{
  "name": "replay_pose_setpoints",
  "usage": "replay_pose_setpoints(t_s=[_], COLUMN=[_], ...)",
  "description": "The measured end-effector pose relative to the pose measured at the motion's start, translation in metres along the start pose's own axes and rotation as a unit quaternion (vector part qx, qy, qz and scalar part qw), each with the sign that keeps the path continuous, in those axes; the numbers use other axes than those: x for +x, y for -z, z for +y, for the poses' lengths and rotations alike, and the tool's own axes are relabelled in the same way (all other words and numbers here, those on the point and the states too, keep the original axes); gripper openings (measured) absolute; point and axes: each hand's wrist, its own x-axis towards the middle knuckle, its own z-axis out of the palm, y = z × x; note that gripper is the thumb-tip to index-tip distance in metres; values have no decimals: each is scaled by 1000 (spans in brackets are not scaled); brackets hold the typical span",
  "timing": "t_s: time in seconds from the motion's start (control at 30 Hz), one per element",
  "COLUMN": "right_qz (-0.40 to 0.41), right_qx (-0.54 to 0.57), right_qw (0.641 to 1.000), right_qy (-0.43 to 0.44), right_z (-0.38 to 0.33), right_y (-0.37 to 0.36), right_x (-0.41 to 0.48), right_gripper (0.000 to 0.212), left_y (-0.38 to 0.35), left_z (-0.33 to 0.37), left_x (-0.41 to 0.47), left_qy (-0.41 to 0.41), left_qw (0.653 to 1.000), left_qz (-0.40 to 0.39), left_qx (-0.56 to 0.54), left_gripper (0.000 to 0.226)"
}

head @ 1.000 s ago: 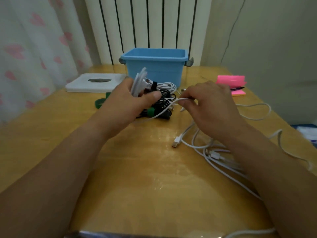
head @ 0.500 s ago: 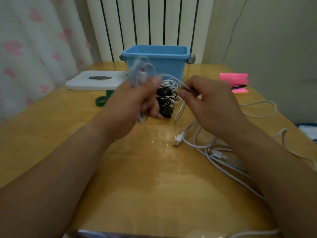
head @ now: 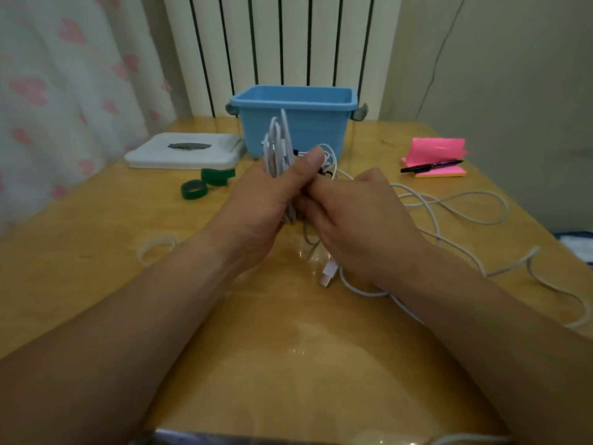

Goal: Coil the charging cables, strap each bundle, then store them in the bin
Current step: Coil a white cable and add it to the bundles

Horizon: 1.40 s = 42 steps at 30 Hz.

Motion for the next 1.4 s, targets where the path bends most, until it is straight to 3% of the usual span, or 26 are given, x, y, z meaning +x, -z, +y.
replay_pose_setpoints(t_s=[0.13,0.37,0.43,0.5,0.63,0.77,0.83,1.0,1.1,1.2,1.33,1.4], right_qz=[-19,-67,-61,-27,11,48,64,30,-14,-34,54,90], right_qx=[-16,-27,-18,-17,-51,31,108,137,86,59,68,93], right_qw=[1000,995,994,997,997,997,991,986,990,989,990,987], right_qy=[-18,-75,-85,-73,-57,-43,-53,-87,-107,-129,-107,-92], right_z=[-5,18,27,30,27,23,21,32,43,48,37,24], right_y=[2,8,11,13,17,16,16,13,12,11,10,12], right_x=[1,-1,-1,-1,1,1,-1,-2,0,-1,0,2], right_gripper=[32,13,13,9,9,11,11,18,18,23,17,14], left_y=[1,40,53,52,26,16,14,23,33,39,27,19], left_z=[4,20,23,21,14,14,15,16,21,24,8,4], left_x=[0,12,12,9,-2,-8,-10,-10,-5,2,4,3], left_qy=[2,-8,-1,14,42,23,19,-18,-56,-48,-23,-5], left_qw=[997,959,976,996,953,933,939,960,996,994,998,998], left_qz=[41,103,99,88,34,-76,-90,-64,-45,0,56,56], left_qx=[-61,-265,-195,-31,298,350,332,273,61,-99,-34,-11], left_gripper=[21,32,33,32,29,16,7,25,25,28,20,30])
